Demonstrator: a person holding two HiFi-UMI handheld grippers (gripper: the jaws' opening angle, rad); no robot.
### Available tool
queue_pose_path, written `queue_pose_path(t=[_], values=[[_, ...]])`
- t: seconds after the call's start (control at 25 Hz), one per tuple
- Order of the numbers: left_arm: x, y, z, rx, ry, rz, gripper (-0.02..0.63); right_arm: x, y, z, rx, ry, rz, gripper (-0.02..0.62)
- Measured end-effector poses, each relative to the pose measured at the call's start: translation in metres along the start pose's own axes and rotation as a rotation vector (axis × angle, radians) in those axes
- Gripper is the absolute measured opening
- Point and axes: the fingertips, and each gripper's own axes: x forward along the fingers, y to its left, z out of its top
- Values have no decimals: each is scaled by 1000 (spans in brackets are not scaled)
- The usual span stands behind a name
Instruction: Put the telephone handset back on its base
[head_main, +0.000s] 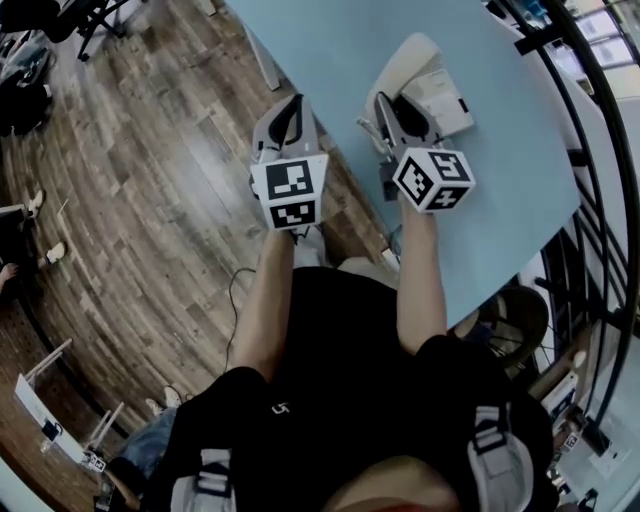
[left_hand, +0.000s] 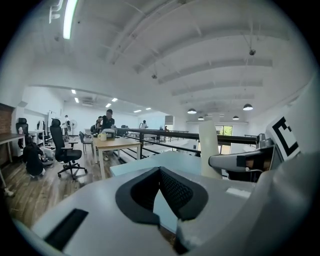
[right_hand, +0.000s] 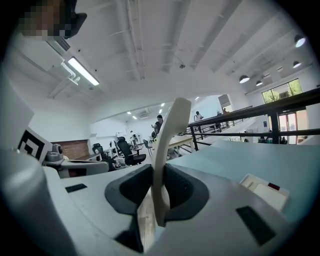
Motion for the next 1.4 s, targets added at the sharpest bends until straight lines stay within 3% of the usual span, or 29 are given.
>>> queue_pose_path(t=[0.24, 0.44, 0.72, 0.96, 1.2, 1.4], values=[[31, 24, 0, -8, 20, -43, 0, 36, 8, 0, -2, 14, -17, 75], [57, 16, 0, -8, 46, -100, 0, 41, -17, 1, 71, 0, -74, 75], [87, -17, -11, 10, 99, -189, 0, 24, -81, -18, 314, -37, -176, 75], [97, -40, -11, 39, 121, -226, 0, 7, -123, -35, 563, -91, -196, 75], [102, -50, -18, 56, 150, -234, 0, 15, -144, -56, 726, -70, -181, 76], [106, -57, -25, 71, 171, -241, 0, 25, -155, -81, 850, -39, -232, 75]])
